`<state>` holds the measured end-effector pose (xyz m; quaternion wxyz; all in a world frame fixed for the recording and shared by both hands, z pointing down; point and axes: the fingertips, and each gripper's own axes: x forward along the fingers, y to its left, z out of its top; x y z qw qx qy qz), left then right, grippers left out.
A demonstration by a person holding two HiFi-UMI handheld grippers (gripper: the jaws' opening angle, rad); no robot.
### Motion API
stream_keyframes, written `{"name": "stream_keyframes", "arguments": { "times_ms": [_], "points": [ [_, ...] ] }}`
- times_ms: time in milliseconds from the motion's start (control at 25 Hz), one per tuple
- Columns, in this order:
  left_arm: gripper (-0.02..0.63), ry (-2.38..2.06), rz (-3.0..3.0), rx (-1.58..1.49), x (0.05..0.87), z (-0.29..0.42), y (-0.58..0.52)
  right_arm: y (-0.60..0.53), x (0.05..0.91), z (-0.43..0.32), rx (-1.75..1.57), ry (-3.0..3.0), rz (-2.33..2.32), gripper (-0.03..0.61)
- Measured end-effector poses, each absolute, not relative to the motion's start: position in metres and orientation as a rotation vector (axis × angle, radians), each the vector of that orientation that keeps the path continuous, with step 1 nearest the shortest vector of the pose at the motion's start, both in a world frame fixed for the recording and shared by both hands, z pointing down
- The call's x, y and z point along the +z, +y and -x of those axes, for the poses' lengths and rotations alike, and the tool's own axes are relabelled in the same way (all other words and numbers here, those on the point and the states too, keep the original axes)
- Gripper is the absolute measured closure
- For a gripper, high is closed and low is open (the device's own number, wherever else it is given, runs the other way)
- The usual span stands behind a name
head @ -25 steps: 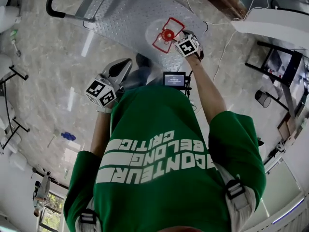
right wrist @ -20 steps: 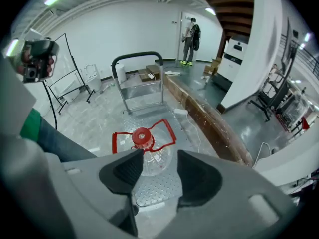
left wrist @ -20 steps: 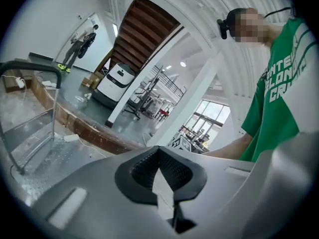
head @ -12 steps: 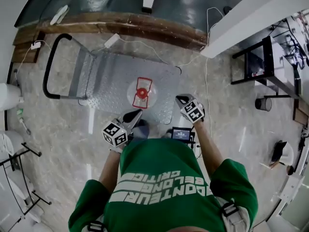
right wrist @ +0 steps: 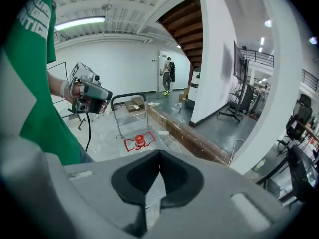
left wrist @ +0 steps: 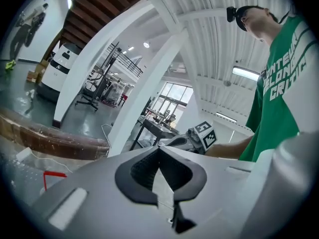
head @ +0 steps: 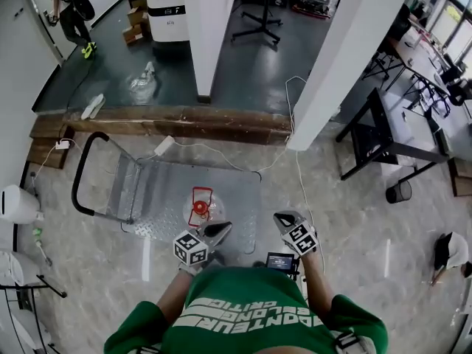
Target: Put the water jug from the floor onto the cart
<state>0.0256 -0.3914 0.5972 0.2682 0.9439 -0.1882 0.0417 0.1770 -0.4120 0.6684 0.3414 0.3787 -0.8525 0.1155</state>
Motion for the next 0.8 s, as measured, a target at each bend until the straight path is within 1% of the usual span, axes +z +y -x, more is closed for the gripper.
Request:
{"name": "stream_keyframes", "arguments": {
  "times_ms": [200,400,800],
  "points": [
    [0.604,-0.506,-2.569,0.137,0.591,-0.068,-0.362,-0.378,0.641,-0.204,0.267,-2.289,-1.006,0.586],
    [0.604,-0.52,-2.591,0.178,0.595,-0.103,-0.32,-0.338,0.662,-0.238,0.266,-2.297,-0.968,0.586],
    [0.604,-0.588,-2.519,0.177,0.605,-0.13,-0.238,-0.276,0.672,-0.255,0.309,-2.333,-0.876,0.586]
  ]
}}
